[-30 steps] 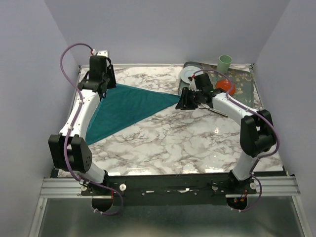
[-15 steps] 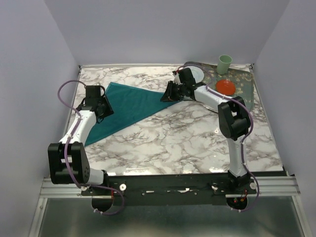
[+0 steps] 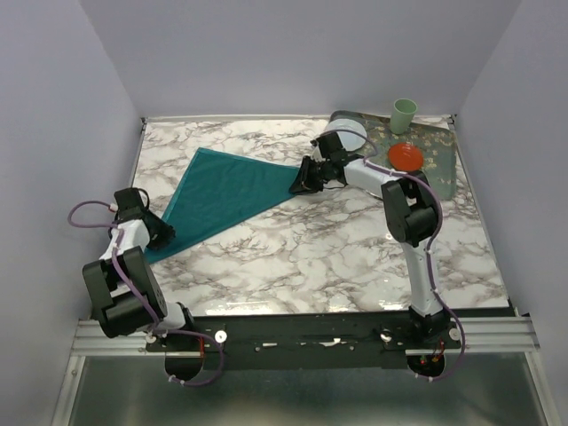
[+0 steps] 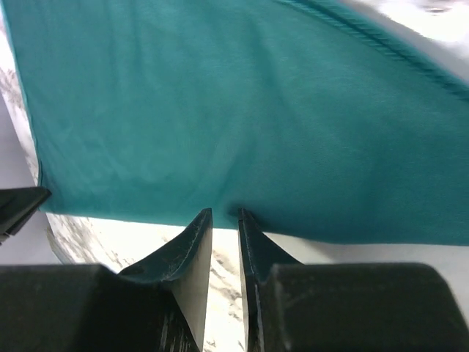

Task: Fold the napkin, place the utensils inside, and roll it up
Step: Fold the napkin

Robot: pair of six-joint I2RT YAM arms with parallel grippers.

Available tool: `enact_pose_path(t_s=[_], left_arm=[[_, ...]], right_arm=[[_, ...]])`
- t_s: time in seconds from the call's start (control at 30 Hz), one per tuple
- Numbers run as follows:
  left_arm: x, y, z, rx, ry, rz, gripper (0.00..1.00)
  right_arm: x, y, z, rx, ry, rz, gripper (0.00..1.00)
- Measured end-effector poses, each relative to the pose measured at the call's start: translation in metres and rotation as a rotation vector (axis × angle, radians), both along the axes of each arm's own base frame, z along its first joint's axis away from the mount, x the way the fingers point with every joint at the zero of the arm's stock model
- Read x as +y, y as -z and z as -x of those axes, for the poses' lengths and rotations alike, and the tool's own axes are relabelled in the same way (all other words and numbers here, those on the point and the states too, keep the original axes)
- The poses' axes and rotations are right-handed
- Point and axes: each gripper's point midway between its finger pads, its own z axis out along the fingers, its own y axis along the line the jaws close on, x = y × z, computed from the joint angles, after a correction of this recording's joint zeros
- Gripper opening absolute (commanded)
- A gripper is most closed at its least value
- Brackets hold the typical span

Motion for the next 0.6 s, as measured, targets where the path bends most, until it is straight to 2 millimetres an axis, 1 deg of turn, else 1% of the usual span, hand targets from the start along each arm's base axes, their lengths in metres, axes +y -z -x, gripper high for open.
enact_pose_path(t_s=[0.13,0.23,0.33,0.4,0.5,0.6], left_arm=[[0.013,0.006,0.006,0.007,-0.064,0.013,0.34],[0.025,0.012,0.014,0.018,-0.128,0.027,0.34],[0.034,0.012,0.017,0.009,-0.172,0.030,0.33],[0.037,0.011,0.020,0.009,-0.185,0.017,0.32],[0.038,0.008,0.023,0.008,-0.189,0.011,0.32],[0.037,-0.006,0.022,-0.027,-0.185,-0.002,0.32]], right_arm=[[-0.010,0.011,-0.005,0.042,0.038,-0.004,0.29],[-0.019,0.011,-0.011,0.055,0.062,-0.016,0.29],[-0.029,0.010,-0.017,0.057,0.081,-0.018,0.30],[-0.032,0.010,-0.019,0.051,0.080,-0.015,0.31],[-0.037,0.006,-0.020,0.033,0.068,-0.005,0.32],[-0.035,-0.008,-0.022,0.001,0.051,-0.006,0.32]])
